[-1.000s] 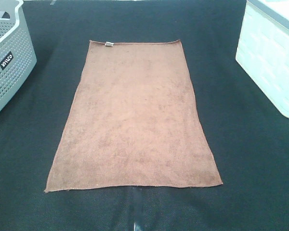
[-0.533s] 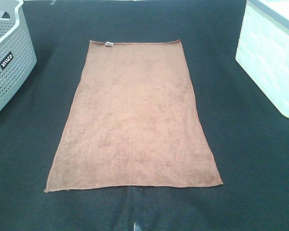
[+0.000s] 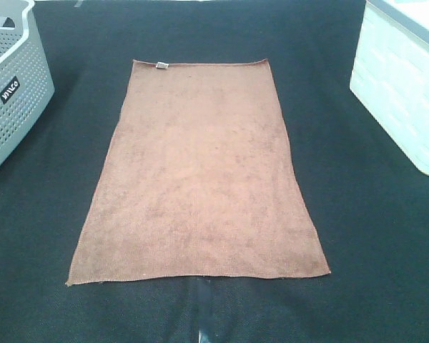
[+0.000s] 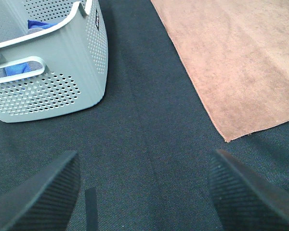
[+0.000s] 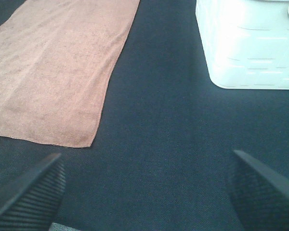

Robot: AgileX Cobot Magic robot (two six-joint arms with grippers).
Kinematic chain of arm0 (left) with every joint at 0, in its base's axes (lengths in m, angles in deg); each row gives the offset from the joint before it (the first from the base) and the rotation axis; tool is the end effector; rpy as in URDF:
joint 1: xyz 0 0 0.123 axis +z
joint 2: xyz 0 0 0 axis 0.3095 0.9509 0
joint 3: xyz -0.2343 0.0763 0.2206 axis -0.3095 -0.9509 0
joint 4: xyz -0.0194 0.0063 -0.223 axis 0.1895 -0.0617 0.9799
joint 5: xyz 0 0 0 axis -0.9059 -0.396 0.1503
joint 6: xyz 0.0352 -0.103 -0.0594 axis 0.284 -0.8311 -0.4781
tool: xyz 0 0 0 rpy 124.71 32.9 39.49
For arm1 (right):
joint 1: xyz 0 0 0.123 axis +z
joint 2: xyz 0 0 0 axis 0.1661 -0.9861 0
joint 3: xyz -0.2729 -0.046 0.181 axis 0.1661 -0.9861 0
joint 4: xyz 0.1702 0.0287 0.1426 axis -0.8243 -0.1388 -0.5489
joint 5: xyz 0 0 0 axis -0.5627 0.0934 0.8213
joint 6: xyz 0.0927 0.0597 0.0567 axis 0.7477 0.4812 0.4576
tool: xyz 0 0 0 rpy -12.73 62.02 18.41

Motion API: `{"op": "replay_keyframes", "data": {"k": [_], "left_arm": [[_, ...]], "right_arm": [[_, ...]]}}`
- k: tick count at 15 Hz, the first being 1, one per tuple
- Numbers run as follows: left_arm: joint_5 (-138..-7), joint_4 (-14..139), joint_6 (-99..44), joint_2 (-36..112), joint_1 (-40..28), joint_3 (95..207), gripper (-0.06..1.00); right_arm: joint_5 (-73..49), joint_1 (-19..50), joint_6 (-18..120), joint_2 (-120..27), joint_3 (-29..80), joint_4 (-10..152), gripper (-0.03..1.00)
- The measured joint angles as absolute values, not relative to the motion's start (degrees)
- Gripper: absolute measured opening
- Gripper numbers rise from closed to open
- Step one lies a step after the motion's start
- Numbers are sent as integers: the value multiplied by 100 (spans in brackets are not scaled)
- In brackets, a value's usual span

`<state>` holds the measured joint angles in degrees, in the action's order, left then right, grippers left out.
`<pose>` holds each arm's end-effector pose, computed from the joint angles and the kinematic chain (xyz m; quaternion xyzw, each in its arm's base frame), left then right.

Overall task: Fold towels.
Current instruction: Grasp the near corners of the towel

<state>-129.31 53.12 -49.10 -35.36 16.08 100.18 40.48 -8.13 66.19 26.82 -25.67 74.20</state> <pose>-0.0474 -0.0062 0.2498 0.1087 0.8432 0.0122 0.5264 -0.0489 0.0084 0.2499 -0.0720 0.8484 0.0146 0.5242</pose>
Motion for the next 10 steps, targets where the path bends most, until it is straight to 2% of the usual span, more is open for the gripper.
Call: {"op": "replay_keyframes", "data": {"k": [10], "left_arm": [[-12931,5312,-4910,-3536,1608,10018,71]], "right_arm": [[4048,-813,6619,2682,-2567,7420,85]]}}
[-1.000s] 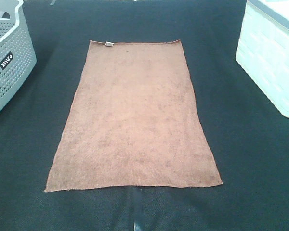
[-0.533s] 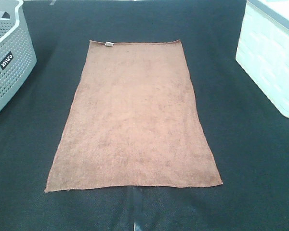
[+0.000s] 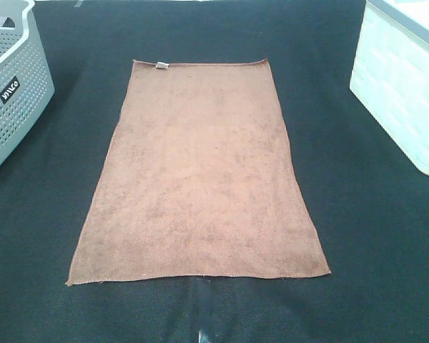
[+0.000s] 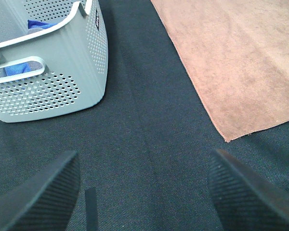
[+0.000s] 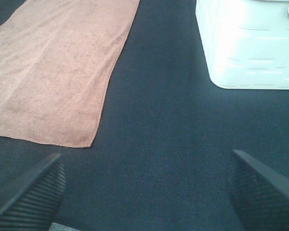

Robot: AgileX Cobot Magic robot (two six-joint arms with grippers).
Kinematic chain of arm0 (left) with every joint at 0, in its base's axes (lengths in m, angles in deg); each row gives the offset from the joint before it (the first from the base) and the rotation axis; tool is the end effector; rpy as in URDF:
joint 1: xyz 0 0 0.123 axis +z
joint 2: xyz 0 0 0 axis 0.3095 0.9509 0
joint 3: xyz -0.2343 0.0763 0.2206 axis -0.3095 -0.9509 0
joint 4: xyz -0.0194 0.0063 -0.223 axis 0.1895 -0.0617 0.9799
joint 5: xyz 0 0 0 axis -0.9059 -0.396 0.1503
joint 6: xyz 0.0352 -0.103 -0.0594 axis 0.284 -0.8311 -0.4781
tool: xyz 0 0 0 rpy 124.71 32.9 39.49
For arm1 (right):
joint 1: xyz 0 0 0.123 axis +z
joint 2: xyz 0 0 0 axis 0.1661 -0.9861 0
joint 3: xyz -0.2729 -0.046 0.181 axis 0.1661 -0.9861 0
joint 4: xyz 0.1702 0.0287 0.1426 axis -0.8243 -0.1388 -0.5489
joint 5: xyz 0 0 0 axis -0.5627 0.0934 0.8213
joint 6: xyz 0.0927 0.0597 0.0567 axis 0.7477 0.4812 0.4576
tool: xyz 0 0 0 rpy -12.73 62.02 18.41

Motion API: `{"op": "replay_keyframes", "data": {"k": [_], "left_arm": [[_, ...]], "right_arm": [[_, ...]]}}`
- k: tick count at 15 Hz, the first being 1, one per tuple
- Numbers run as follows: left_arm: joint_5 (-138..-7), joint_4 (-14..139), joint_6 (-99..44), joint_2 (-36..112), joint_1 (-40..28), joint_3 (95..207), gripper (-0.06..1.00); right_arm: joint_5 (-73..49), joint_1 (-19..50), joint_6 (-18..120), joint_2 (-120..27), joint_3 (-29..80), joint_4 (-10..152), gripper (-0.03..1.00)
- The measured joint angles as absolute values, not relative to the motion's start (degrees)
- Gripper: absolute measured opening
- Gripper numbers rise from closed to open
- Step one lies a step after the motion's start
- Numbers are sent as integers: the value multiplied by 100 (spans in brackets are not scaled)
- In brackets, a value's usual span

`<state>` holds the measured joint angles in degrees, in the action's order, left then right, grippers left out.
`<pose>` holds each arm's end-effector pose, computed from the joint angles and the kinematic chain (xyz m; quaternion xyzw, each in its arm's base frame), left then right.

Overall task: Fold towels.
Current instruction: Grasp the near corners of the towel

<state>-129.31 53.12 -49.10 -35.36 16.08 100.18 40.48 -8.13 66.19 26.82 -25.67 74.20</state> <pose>-0.0474 -0.0062 0.2498 0.1087 0.8432 0.0122 0.5264 -0.0489 0.0084 0.2499 -0.0720 0.8484 0.0146 0.5242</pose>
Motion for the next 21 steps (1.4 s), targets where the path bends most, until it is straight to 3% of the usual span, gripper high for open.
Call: {"op": "replay_keyframes", "data": {"k": [18,21], "left_arm": [[-12879,5277,-4910,-3536,1608,10035,71],[-11521,5346,-5282,-3215,1608,9944,71]], "right_arm": [[4042,-813,6653,2682,-2567,7426,85],[3704,-813,7197,2115,-2515,7621,85]]}}
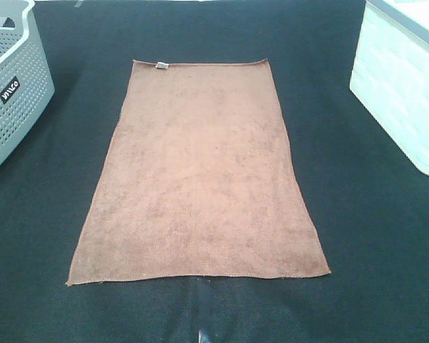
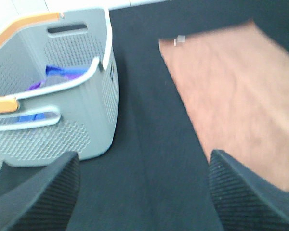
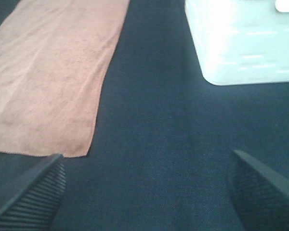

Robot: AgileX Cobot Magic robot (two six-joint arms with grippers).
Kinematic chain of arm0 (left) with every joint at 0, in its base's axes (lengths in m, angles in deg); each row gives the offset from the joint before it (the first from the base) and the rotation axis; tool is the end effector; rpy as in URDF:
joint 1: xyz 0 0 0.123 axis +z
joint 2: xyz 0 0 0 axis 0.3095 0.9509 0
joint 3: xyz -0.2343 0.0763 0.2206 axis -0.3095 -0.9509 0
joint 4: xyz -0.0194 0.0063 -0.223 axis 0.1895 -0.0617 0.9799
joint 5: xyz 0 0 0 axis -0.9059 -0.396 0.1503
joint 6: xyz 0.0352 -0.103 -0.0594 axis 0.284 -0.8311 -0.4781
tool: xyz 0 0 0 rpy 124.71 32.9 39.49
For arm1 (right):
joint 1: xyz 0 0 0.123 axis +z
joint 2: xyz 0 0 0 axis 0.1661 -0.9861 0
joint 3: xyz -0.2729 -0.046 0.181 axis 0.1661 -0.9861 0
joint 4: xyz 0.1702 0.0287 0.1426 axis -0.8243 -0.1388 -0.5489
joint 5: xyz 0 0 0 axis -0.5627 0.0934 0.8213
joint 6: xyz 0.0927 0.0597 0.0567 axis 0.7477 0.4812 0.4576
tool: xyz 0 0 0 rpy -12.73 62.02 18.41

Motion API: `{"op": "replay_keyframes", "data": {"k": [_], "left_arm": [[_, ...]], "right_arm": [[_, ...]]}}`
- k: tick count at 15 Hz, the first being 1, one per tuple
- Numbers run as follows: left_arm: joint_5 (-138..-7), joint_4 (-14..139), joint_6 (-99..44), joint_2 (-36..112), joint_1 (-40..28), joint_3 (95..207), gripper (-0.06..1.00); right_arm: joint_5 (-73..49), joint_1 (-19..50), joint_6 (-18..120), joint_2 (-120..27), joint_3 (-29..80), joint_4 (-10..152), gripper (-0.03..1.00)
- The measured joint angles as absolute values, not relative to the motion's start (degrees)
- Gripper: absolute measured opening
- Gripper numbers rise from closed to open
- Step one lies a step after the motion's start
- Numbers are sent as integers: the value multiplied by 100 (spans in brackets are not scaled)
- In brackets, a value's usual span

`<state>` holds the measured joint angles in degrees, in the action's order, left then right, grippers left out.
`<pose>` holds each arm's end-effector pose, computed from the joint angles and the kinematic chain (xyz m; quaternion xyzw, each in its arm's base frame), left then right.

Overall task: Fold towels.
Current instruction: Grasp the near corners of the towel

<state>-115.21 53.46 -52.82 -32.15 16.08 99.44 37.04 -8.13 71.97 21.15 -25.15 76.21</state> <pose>-0.0272 -0.0061 0.2765 0.0706 0.7972 -0.0032 0.5996 -0.0327 0.0048 0.2628 -0.0265 0.8593 0.0236 0.5103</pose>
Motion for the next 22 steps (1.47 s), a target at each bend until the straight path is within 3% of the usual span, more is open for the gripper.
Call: {"op": "replay_keyframes", "data": {"k": [5,8,11,16,22], "left_arm": [[-9825,6417,-5706,-1365,1608,9331,71],[-9321,7655,-5380,584,1608,9331,71],[-9269,8944,-4096,2108,1608,9331,71],[-9264,11471,-1426,4359,1608,9331,71],[-9968,13912,1146,6015,1608,9623,71]], "right_arm": [[2289,-813,7369,12,-2475,7552,85],[1659,-813,7369,-1666,-2475,7071,85],[1642,-813,7089,-2996,-2475,6561,85],[1407,-813,5335,-4921,-2470,4665,85],[1086,-813,3433,-6410,-2464,2780,81]]}}
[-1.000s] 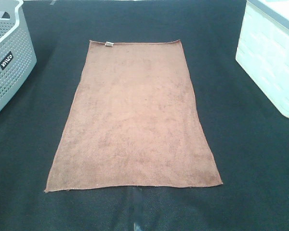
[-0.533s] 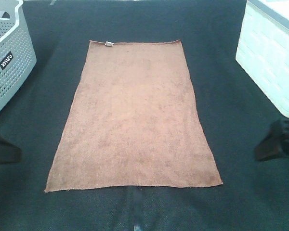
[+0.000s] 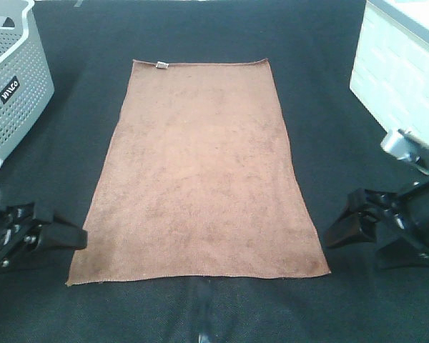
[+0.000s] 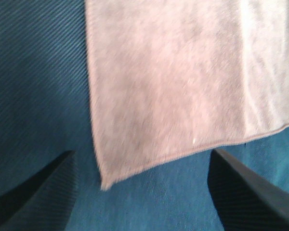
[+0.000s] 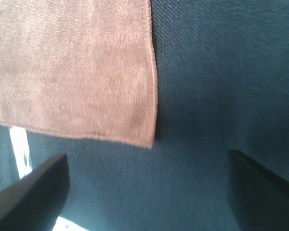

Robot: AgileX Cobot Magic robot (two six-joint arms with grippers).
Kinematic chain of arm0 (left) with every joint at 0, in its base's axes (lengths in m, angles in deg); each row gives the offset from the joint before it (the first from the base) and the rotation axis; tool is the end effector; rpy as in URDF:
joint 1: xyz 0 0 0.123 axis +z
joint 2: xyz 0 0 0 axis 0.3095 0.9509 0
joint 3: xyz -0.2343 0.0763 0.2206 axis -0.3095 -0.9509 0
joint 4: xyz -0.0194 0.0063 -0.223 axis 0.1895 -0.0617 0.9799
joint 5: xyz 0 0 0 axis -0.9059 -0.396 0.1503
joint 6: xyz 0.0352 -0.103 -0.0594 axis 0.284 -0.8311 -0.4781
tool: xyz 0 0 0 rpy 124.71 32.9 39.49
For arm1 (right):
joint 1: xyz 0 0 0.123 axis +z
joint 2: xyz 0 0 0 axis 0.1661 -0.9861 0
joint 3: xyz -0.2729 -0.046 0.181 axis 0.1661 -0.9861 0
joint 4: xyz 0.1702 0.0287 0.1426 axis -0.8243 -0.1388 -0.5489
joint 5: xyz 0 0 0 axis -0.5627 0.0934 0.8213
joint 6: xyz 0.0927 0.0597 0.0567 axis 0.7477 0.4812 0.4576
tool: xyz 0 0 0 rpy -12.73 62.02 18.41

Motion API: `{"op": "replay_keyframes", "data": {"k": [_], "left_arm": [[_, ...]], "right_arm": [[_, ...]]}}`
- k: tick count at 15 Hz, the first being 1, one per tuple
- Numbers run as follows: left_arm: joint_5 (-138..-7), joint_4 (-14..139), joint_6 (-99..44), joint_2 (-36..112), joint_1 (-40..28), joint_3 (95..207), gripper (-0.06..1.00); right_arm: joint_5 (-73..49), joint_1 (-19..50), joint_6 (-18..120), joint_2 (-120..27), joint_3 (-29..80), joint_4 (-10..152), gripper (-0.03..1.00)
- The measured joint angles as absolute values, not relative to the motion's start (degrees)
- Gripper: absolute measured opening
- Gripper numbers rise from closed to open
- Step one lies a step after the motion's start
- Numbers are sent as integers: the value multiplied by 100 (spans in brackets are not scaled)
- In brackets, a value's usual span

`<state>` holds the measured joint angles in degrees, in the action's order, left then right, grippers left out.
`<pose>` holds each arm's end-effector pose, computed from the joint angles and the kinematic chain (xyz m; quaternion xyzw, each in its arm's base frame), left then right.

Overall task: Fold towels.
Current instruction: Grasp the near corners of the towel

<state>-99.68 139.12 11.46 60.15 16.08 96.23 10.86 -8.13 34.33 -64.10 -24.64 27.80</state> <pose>0.2256 -0.0716 0.1577 -0.0675 0.9407 -0.2915 0.1600 0.2133 0.0564 0.1717 0.0232 0.9708 0.2171 0.0990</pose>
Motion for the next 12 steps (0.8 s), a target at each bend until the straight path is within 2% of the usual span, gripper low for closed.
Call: {"op": "replay_keyframes", "data": {"k": [4,8,10,12], "left_arm": [[-10026,14147,1387,6794,1608,9863,71],[-10329,14267,1404,7213,1384,10190,70],[-10415,14313,1410,7425,1052,10499,68],[-10278,14301,1347,7482,995,10585,54]], "right_arm": [[524,-303,2688,-7132,-2447,2000,78],[650,-274,2688,-7562,-2023,1754,71],[1120,-274,2642,-8015,-1519,1731,63],[1235,-274,2625,-8238,-1352,1725,49]]}}
